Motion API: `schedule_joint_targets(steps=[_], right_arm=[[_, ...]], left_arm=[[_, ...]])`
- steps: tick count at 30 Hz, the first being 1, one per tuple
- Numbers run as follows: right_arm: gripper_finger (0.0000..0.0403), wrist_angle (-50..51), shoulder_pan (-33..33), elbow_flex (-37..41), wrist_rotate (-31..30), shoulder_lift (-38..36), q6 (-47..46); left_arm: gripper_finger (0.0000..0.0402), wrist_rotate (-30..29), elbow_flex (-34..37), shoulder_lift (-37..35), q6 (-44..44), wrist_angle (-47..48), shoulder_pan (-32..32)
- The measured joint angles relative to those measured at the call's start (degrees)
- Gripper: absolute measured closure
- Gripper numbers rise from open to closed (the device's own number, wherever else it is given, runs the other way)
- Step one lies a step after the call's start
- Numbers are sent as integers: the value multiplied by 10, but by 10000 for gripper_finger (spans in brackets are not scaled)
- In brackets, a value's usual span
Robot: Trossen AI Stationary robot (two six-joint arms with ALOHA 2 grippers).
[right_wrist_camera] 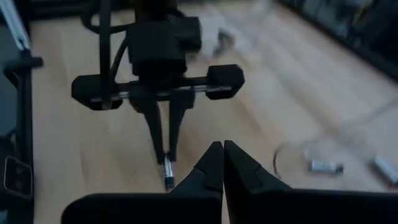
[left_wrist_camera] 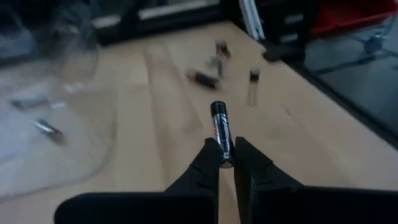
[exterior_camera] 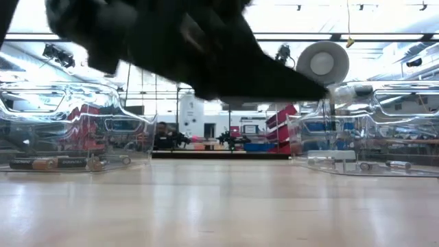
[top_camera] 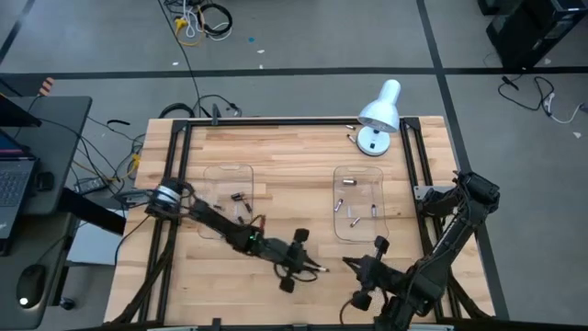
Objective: Sort batteries
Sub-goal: Put the silver battery into the right transparent bin
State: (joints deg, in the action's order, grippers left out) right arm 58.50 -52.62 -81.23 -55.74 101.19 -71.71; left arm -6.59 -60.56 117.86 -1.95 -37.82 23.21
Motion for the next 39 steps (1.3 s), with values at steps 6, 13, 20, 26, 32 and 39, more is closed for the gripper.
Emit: schedule_joint_targets(steps=[6,13,20,26,32,39], right_arm=[[403,-145,-21,0,-151,0,193],[402,-464,-27,0,-194,5,543],[394,-779,35,0,-100,52,875],[395,-874,41,0,-62,61,1002],[368,-876,55,0,-21,62,999],[321,-901,63,0,-15,62,1025]], left_arm=[[389,-60,57,-112,-58,-45,39],[389,-38,128,-202,-157,-201,68],[390,-12,117,-188,-218,-269,68],[390,-11,117,-189,-220,-285,70],[390,12,117,-190,-221,-317,71],[390,19,117,-190,-222,-321,69]])
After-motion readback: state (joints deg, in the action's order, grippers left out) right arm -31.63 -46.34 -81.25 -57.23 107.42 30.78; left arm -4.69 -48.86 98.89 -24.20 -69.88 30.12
